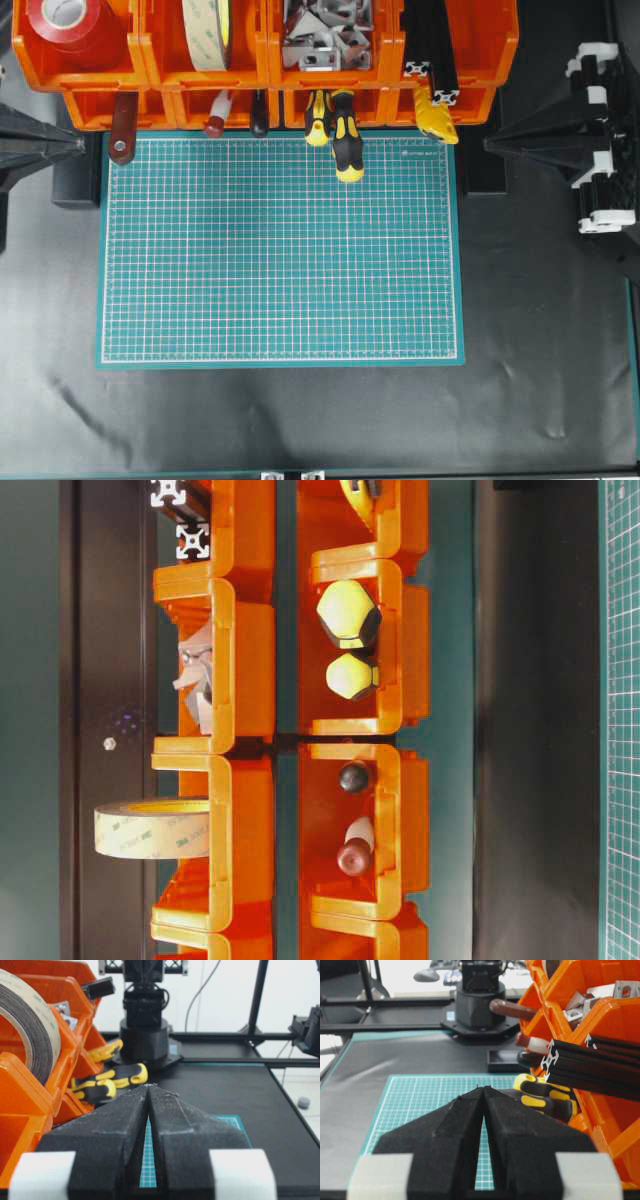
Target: Pick screwdriver from container rack with right arm.
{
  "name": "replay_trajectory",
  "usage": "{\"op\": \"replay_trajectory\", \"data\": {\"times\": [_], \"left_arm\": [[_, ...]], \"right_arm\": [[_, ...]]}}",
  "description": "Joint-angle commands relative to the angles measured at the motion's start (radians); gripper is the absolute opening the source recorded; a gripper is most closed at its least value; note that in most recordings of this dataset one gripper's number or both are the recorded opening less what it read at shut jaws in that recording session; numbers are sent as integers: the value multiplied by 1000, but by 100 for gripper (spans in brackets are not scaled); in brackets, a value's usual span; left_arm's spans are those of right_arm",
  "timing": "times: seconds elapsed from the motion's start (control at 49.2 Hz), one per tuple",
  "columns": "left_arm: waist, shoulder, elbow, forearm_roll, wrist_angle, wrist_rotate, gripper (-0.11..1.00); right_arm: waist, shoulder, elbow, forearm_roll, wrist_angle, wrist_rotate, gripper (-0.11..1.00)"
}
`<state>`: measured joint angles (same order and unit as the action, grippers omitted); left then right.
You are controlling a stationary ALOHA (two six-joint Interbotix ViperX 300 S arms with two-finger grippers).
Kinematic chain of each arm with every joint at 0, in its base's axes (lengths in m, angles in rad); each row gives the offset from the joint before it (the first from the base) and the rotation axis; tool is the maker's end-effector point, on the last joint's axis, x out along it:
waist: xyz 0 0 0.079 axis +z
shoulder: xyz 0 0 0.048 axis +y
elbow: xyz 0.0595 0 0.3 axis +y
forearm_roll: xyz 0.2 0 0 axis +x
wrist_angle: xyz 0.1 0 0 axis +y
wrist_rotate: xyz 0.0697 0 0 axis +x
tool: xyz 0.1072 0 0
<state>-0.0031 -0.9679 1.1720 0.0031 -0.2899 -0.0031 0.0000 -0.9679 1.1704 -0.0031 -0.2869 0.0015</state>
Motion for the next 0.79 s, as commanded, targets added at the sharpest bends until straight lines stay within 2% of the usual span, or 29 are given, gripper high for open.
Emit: {"op": "replay_trajectory", "data": {"times": [0.0, 0.061, 0.102, 0.264, 0.488, 0.61, 0.773], "left_arm": [[-2, 14, -34, 29, 6, -12, 6], [-3, 17, -63, 29, 23, -21, 4], [-8, 17, -81, 29, 37, -23, 1], [-26, 14, -153, 31, 124, -23, 0], [-46, 12, -178, 29, 206, -28, 0], [-48, 23, -184, 29, 206, -34, 0], [-41, 38, -193, 29, 206, -34, 0]], "right_arm": [[-6, 14, -18, 6, -11, 3, 2], [-5, 15, -44, 5, 8, 6, 4], [0, 18, -71, 6, 40, 8, 1], [18, 49, -218, 2, 284, 8, 0], [78, 152, -393, -15, 523, 3, 0], [133, 229, -476, -75, 626, 3, 0], [212, 330, -577, -221, 756, 11, 0]]}}
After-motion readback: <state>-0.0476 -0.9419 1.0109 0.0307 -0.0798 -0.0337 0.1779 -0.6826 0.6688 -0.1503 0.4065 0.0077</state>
